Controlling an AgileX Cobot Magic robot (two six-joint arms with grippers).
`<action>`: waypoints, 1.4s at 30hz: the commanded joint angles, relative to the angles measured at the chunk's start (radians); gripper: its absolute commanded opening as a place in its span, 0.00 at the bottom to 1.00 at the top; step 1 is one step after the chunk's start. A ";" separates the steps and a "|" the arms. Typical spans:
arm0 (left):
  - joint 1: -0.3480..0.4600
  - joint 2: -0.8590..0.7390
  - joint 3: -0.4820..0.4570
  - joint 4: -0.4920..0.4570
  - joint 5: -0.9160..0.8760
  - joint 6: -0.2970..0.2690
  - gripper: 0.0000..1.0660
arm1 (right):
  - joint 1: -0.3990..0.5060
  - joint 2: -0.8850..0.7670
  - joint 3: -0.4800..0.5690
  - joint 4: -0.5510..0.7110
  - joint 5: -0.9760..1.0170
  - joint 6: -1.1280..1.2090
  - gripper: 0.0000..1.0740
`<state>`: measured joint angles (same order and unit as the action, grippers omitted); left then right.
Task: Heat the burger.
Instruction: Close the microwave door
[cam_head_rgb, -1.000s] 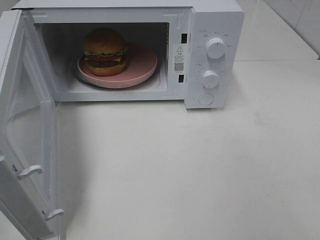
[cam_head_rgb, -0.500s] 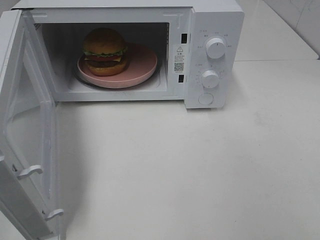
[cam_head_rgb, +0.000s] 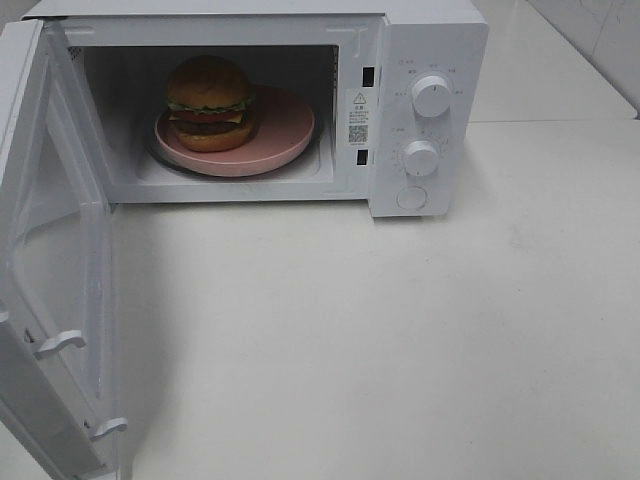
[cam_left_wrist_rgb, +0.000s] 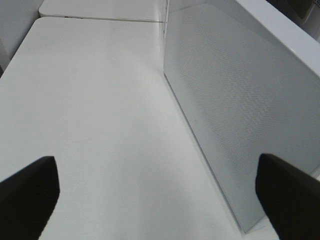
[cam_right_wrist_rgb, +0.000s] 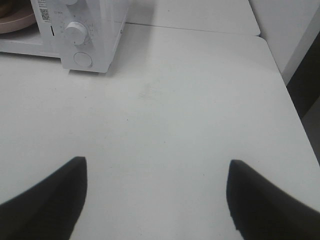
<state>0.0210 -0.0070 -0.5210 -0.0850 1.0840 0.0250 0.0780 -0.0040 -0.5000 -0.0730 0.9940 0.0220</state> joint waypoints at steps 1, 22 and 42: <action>-0.002 -0.014 0.002 0.001 -0.014 -0.002 0.94 | -0.008 -0.027 0.002 -0.005 -0.002 0.002 0.71; -0.002 -0.014 0.002 0.001 -0.014 -0.002 0.94 | -0.008 -0.027 0.002 -0.005 -0.002 0.002 0.71; -0.002 0.110 -0.039 -0.019 -0.076 -0.006 0.83 | -0.008 -0.027 0.002 -0.005 -0.002 0.002 0.71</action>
<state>0.0210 0.0620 -0.5380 -0.1100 1.0610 0.0250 0.0780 -0.0040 -0.5000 -0.0730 0.9950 0.0230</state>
